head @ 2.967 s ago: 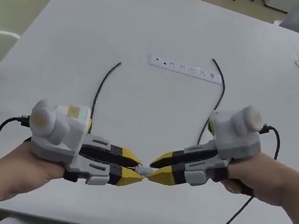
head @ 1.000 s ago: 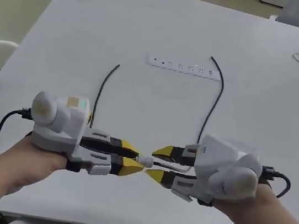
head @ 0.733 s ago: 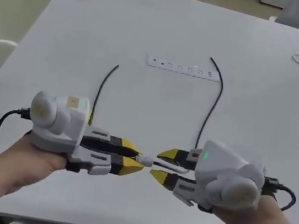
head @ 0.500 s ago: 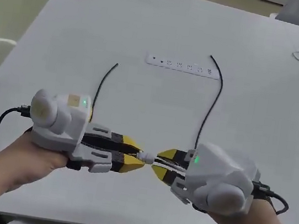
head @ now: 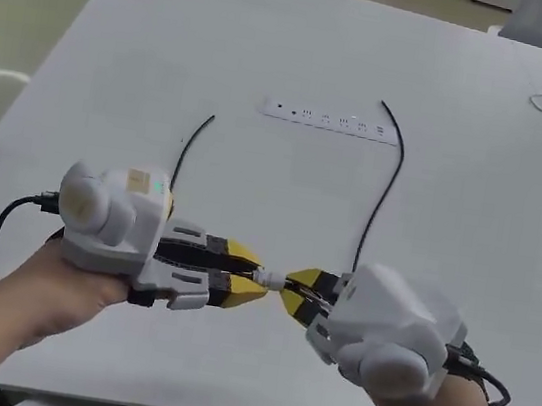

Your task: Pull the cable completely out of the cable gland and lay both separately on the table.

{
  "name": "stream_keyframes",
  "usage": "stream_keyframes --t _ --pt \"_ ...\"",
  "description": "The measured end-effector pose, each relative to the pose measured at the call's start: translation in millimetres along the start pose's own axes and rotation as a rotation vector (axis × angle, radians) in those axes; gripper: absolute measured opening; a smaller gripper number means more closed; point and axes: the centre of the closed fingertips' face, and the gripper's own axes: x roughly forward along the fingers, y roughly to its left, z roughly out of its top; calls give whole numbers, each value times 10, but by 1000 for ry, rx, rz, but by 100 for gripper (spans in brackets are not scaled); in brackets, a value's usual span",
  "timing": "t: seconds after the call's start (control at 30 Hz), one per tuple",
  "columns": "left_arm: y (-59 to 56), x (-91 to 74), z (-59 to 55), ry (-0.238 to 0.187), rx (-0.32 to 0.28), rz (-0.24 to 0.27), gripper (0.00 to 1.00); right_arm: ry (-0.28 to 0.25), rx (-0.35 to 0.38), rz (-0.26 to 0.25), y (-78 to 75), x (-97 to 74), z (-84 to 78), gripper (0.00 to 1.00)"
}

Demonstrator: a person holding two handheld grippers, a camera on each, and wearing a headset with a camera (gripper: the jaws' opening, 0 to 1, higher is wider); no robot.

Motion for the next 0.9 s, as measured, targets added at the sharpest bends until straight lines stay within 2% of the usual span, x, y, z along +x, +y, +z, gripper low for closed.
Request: stream_keyframes --t 0.33,0.67,0.9 --pt "-4 56 30 14 34 2 15 6 92 3 -52 -27 -82 0" --pt "70 56 70 0 18 16 15 34 186 -28 -216 -46 -287 0" --pt "76 51 67 -1 13 25 15 41 233 -38 -259 -35 -389 0"
